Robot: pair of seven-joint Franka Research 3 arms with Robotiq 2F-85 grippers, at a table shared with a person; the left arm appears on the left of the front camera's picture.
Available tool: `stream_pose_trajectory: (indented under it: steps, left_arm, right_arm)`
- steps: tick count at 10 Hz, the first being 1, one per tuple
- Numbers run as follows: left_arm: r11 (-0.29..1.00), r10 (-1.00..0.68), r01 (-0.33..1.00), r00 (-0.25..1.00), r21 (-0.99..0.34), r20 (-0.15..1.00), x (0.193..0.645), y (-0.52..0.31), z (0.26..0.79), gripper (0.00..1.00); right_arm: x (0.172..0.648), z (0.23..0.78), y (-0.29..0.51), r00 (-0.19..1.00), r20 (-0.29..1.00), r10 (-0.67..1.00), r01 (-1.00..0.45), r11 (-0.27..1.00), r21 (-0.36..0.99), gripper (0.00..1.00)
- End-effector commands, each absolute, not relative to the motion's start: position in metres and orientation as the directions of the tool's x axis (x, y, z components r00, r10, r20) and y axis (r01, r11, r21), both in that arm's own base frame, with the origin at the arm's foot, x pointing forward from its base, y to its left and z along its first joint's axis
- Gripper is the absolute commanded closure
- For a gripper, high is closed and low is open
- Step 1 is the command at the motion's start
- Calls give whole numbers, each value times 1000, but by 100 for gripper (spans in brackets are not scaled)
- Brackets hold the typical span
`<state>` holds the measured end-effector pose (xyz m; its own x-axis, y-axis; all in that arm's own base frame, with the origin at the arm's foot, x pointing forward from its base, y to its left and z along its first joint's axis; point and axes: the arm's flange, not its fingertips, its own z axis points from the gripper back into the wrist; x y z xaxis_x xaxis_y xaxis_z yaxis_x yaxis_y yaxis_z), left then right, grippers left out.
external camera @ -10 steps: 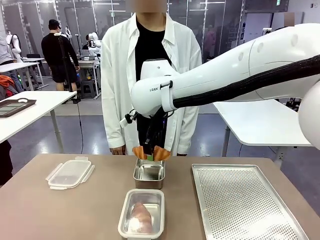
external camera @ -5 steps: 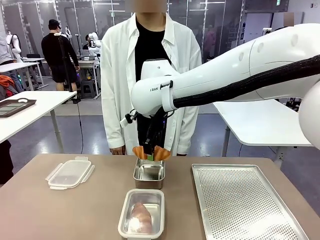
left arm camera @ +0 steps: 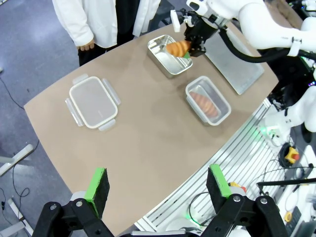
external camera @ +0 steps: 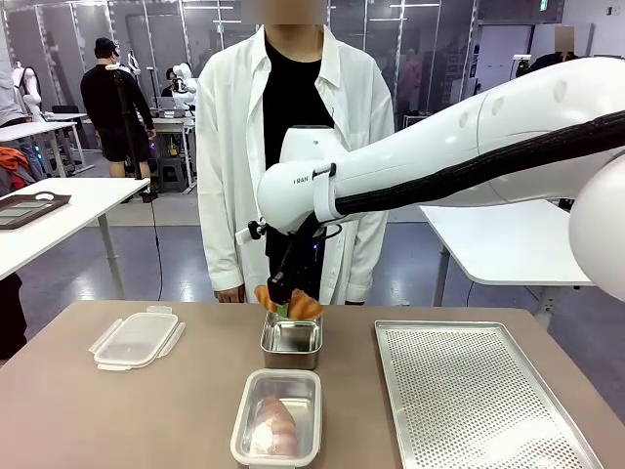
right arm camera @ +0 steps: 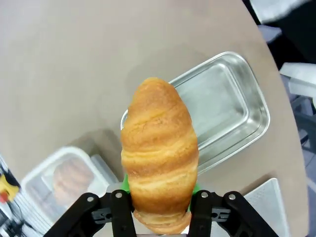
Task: Place the bread into the airtight container.
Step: Pick up a Butter Roll and place it into an empty Airtight Container.
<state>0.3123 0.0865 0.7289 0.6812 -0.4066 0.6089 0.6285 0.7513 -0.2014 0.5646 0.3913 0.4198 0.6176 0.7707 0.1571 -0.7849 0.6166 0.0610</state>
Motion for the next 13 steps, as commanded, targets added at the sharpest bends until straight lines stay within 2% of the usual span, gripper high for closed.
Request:
stream_pose_trajectory:
  steps: [1,3,4,5,7,11,13]
  left_arm:
    - [738,-419,645,668,-199,615,311,87,729,0]
    - [738,-419,645,668,-199,615,311,87,729,0]
    - [738,-419,645,668,-199,615,311,87,729,0]
    - [738,-419,645,668,-199,615,311,87,729,0]
    - [738,-419,645,668,-199,615,311,87,729,0]
    - [738,-419,645,668,-199,615,311,87,729,0]
    - [738,-419,645,668,-199,615,311,87,729,0]
  right_arm:
    - [560,413,396,824,216,524,-547,835,61,58]
    - [567,407,394,944,243,224,-251,965,83,58]
    - [571,402,393,958,271,95,-115,992,59,58]
    - [575,399,393,962,272,3,-28,996,89,58]
    - [582,387,395,969,237,-65,39,993,114,58]
    - [596,348,400,982,177,-58,39,993,109,58]
    - [599,341,398,984,168,-55,36,993,112,29]
